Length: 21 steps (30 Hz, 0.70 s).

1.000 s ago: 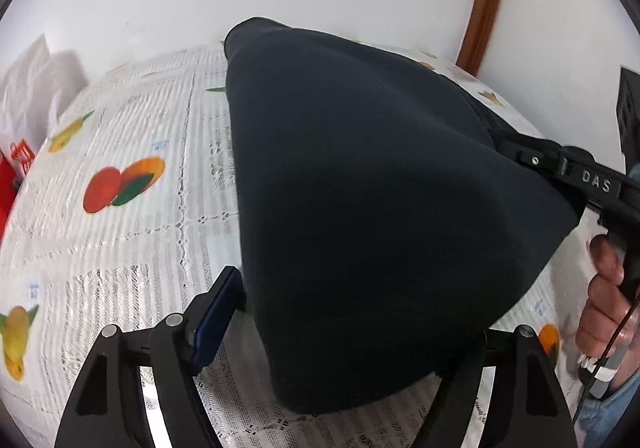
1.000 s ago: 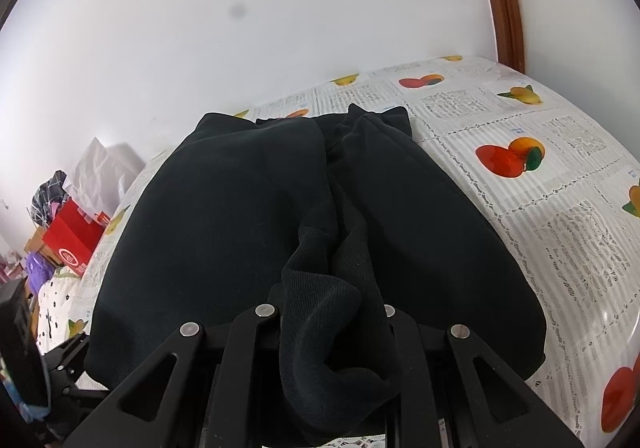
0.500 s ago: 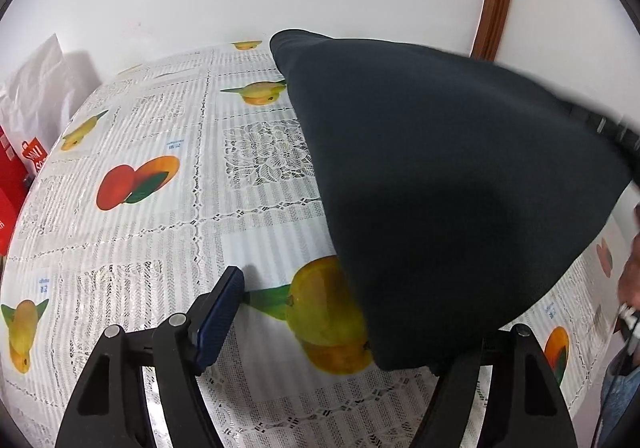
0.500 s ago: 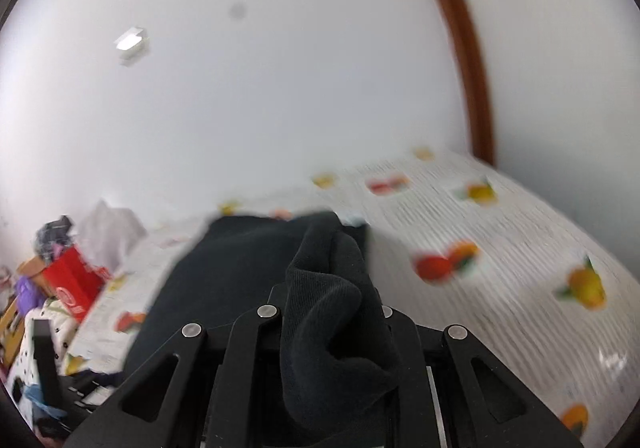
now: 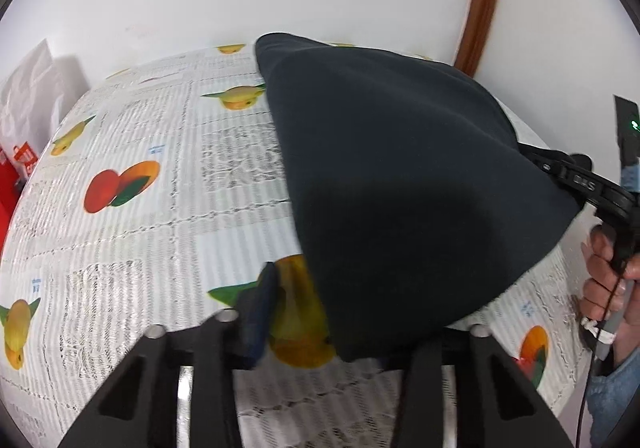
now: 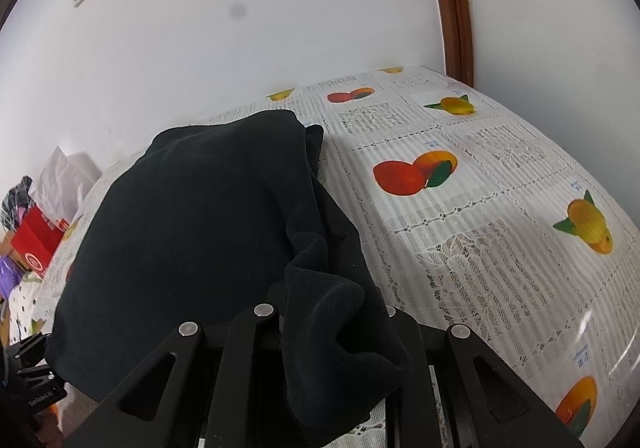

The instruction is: Fold small clothes

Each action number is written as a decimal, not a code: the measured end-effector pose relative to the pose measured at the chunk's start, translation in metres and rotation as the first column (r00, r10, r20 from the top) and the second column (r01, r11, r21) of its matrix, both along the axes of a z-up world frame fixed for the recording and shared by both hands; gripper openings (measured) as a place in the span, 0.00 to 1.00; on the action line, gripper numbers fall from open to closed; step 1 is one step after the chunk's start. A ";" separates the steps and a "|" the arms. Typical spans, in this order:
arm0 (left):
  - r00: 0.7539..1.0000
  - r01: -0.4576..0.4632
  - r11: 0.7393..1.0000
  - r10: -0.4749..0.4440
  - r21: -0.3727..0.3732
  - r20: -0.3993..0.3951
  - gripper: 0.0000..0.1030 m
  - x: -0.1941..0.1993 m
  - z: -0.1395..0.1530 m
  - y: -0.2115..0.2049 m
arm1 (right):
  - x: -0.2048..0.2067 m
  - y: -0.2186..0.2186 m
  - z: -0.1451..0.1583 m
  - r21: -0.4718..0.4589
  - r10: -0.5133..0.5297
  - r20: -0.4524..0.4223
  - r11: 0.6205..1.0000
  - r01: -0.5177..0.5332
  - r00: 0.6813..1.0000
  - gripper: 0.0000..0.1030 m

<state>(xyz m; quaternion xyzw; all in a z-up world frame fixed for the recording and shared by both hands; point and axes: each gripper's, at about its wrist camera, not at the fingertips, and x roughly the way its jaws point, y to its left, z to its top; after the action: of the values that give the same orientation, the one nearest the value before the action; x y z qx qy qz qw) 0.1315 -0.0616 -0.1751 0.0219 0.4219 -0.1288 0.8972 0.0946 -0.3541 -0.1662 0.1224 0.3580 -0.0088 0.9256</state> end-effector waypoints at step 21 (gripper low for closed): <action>0.997 -0.069 0.998 0.069 -0.004 0.026 0.23 -0.030 0.008 0.045 | -0.001 0.031 0.018 0.001 0.117 0.032 0.993 -0.117 0.993 0.34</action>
<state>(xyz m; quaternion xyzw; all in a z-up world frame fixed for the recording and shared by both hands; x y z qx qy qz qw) 0.1017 -0.0165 -0.1670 0.0075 0.4103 -0.0980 0.9066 0.0936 -0.3230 -0.1483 0.1027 0.3498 0.0478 0.9300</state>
